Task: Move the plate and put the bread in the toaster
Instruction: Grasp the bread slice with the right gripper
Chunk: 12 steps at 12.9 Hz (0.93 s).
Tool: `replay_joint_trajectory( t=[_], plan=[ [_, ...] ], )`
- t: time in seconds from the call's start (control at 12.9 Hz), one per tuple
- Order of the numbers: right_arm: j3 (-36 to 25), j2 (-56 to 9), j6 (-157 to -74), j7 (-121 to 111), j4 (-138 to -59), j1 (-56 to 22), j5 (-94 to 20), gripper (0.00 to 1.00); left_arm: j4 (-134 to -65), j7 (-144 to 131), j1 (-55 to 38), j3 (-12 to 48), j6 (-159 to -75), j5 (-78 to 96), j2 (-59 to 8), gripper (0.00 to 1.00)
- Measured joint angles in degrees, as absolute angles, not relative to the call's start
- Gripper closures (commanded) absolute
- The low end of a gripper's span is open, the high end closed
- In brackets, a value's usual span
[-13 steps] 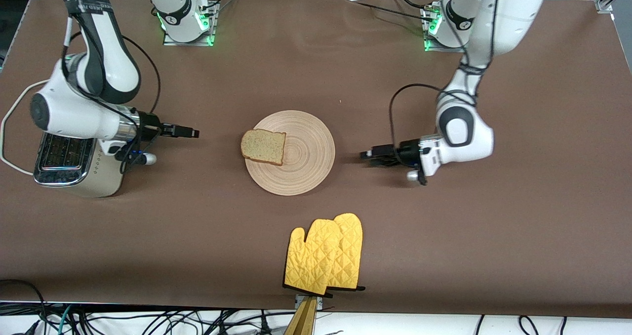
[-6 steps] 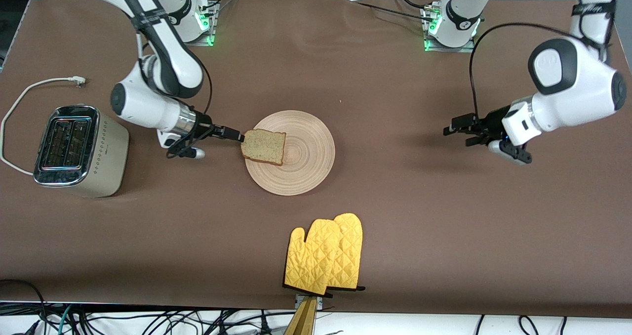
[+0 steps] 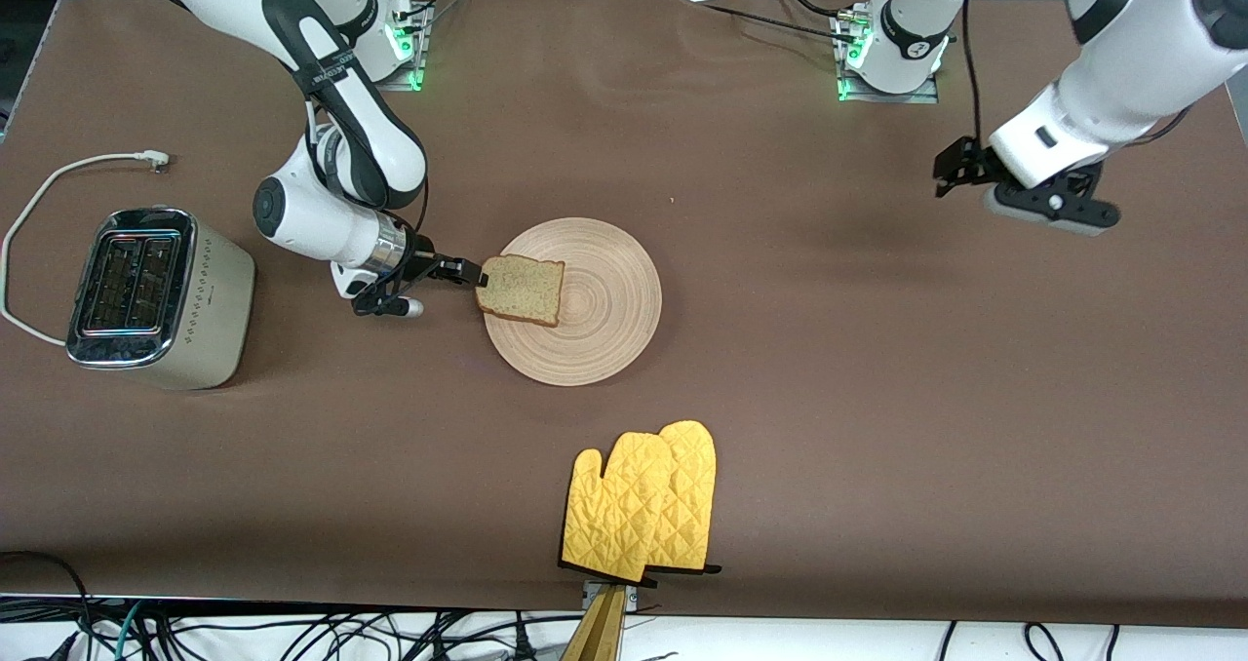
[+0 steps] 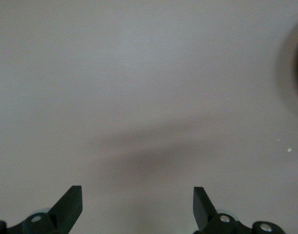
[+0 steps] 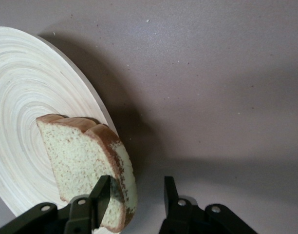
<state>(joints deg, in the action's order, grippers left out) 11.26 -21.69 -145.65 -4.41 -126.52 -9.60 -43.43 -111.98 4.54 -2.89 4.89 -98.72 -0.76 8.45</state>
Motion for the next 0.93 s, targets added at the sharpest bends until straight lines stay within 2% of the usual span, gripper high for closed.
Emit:
replay_joint_trajectory(
  t=[0.16, 0.31, 0.39, 0.62, 0.93],
  plan=[
    [11.28, -21.83, -145.74, -4.61, -126.50, -9.62, -43.55, 0.70, -107.39, 4.54, -2.88, 4.48, -95.41, -3.68, 8.33, 0.00],
    [11.34, -21.83, -145.76, -4.76, -126.41, -9.64, -43.62, 0.96, -103.78, 4.54, -2.84, 4.25, -94.18, -4.22, 7.63, 0.00],
    [11.48, -21.83, -145.76, -4.77, -126.32, -9.65, -43.66, 1.00, -101.89, 4.54, -2.77, 3.86, -93.76, -4.22, 6.68, 0.00],
    [11.74, -21.81, -145.76, -4.77, -126.18, -9.68, -43.68, 1.00, -96.90, 4.57, -2.12, 2.72, -91.40, -4.19, 3.25, 0.00],
    [11.98, -21.27, -145.52, -4.80, -124.67, -9.71, -43.68, 1.00, -94.50, 4.01, -2.04, 0.00, -88.83, -1.38, 2.33, 0.00]
  ],
)
